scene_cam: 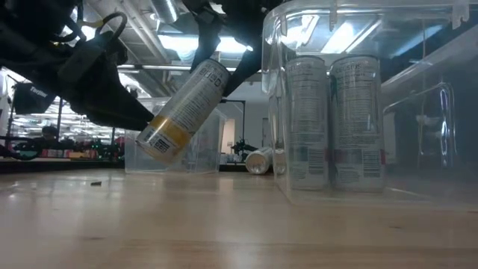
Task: Sort soda cans
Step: Move the white yellow soda can to the center of the table
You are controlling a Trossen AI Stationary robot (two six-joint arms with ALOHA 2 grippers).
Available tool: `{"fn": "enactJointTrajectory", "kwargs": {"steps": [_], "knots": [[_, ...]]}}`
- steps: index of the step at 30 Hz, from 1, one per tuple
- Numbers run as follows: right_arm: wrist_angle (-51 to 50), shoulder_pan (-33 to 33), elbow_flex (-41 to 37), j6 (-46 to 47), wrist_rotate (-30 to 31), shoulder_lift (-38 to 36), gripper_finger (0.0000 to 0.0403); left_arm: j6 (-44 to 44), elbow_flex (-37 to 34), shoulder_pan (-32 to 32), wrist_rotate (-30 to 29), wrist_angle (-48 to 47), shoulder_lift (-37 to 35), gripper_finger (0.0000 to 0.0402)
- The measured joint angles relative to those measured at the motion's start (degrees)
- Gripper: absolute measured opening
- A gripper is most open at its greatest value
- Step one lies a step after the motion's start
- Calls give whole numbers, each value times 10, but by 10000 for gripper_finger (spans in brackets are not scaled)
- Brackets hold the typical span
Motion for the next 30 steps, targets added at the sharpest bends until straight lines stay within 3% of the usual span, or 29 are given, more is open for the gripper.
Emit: {"fn": "enactJointTrajectory", "kwargs": {"steps": [8, 12, 15, 19, 23, 30], "knots": [[5, 0, 0, 31, 11, 1, 242, 39, 13, -5, 28, -11, -67, 309], [3, 0, 0, 32, 11, 1, 242, 69, 25, 1, 55, -15, -87, 329], [6, 0, 0, 32, 10, 1, 242, 92, 42, 16, 90, -9, -88, 353], [18, 1, 0, 32, 4, 1, 242, 99, 50, 48, 91, -15, -76, 370], [25, 1, 0, 32, -3, 1, 242, 90, 55, 76, 96, -12, -64, 372], [43, 1, 0, 32, -18, 2, 242, 91, 54, 90, 169, 29, -28, 372]]}}
